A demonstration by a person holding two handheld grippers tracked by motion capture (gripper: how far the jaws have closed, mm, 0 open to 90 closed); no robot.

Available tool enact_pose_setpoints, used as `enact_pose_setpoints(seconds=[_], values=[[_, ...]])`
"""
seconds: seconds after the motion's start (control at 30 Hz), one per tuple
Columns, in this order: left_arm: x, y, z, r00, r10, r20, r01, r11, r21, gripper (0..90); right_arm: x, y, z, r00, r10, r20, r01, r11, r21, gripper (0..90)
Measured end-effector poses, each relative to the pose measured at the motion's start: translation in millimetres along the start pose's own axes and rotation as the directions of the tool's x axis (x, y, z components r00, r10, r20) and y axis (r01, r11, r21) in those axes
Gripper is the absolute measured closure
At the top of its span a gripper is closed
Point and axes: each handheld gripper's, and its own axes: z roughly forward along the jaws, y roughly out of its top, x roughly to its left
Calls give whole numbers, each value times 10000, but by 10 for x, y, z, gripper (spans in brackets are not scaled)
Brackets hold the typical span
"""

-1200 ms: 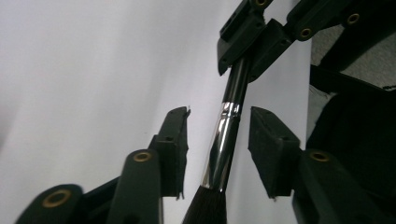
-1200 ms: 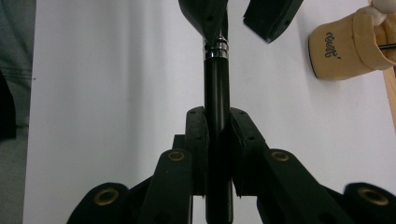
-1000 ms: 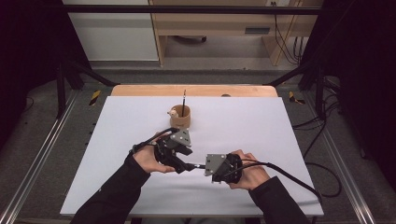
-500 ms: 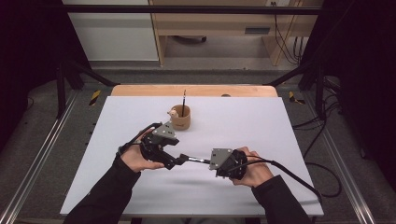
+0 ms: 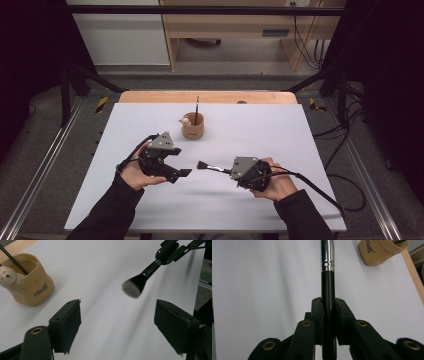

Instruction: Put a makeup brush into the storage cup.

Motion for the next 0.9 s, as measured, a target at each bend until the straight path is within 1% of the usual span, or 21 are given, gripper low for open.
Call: enact_pose_setpoints(seconds=[0.03, 0.1, 0.13, 0.17, 0.2, 0.23, 0.27, 0.37, 0.4, 0.43, 0.5, 0.53, 0.63, 0.67, 0.73, 0.83, 0.9], values=[[-4, -27, 3, 9999, -130, -22, 129, 9999, -103, 206, 1, -15, 3, 9999, 94, 47, -94, 9999, -58, 795], [-11, -79, 11, 9993, -351, -84, 349, 9990, -271, 204, -8, -42, 2, 9999, 121, 27, -121, 9999, -95, 795], [-14, -102, 12, 9992, -380, -108, 376, 9988, -307, 202, -10, -54, 3, 9998, 208, 41, -207, 9997, -138, 795], [-18, -122, 13, 9989, -445, -122, 440, 9984, -351, 202, -4, -63, 4, 9991, 422, 32, -422, 9989, -208, 795], [-23, -145, 16, 9987, -481, -163, 474, 9980, -415, 201, -8, -76, 4, 9991, 422, 21, -421, 9989, -227, 795], [-27, -158, 19, 9985, -534, -155, 526, 9974, -498, 198, -10, -87, 11, 9987, 513, 77, -510, 9981, -345, 796], [-32, -173, 18, 9981, -609, -117, 601, 9965, -578, 198, -8, -97, 11, 9984, 567, 32, -566, 9978, -348, 795], [-44, -223, 22, 9969, -745, -248, 723, 9942, -799, 199, 0, -126, 25, 9974, 719, 78, -714, 9962, -493, 795], [-42, -240, 20, 9967, -749, -312, 721, 9940, -826, 199, -3, -138, 29, 9972, 745, 23, -743, 9958, -535, 795], [-47, -258, 22, 9960, -802, -406, 762, 9929, -917, 199, 3, -148, 35, 9962, 874, 29, -871, 9945, -587, 795], [-52, -297, 22, 9948, -926, -426, 873, 9899, -1119, 200, 15, -168, 44, 9933, 1155, 80, -1146, 9907, -733, 795], [-52, -310, 21, 9945, -936, -469, 877, 9895, -1151, 200, 13, -182, 42, 9933, 1153, 45, -1145, 9902, -799, 795], [-62, -366, 22, 9929, -1077, -499, 995, 9844, -1449, 200, 26, -206, 42, 9889, 1481, 136, -1459, 9838, -1039, 795], [-64, -383, 24, 9923, -1119, -523, 1028, 9831, -1515, 200, 25, -216, 41, 9889, 1480, 135, -1456, 9829, -1124, 795], [-73, -411, 29, 9908, -1213, -593, 1104, 9808, -1610, 196, 32, -231, 43, 9850, 1724, 114, -1696, 9772, -1280, 795], [-83, -458, 34, 9877, -1427, -645, 1286, 9740, -1865, 194, 34, -261, 46, 9838, 1785, 151, -1748, 9748, -1388, 795], [-83, -477, 36, 9861, -1510, -696, 1350, 9715, -1948, 195, 47, -280, 49, 9793, 2019, 135, -1973, 9673, -1593, 795]])
